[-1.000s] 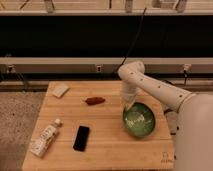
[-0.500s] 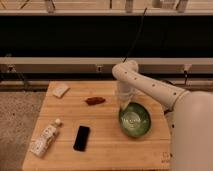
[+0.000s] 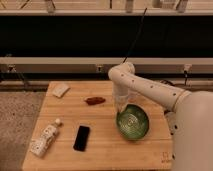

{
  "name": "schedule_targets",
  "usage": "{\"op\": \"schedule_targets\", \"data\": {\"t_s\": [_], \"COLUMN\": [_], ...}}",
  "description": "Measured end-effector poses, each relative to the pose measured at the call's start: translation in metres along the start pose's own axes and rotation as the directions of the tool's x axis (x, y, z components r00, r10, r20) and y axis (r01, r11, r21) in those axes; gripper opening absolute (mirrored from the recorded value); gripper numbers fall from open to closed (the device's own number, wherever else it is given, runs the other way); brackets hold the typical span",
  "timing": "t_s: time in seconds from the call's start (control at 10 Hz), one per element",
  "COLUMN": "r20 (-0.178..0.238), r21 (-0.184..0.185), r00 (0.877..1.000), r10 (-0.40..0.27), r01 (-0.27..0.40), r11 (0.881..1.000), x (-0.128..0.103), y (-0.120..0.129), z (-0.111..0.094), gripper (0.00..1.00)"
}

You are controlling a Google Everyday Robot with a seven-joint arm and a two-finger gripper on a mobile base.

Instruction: Drag the ceramic bowl in a circle

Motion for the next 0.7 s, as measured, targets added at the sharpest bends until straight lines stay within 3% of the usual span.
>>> {"op": "schedule_targets", "data": {"t_s": [0.5, 0.7], "r20": [0.005, 0.006], "r21": [-0.026, -0.038], "r00": [0.999, 0.999], "r10": [-0.032, -0.048], "r01": [0.032, 0.048], "r11": [0.999, 0.998], "x": [-0.025, -0.025], "y": [0.008, 0.014], "z": [0.007, 0.010], "gripper": [0.01, 0.01]}}
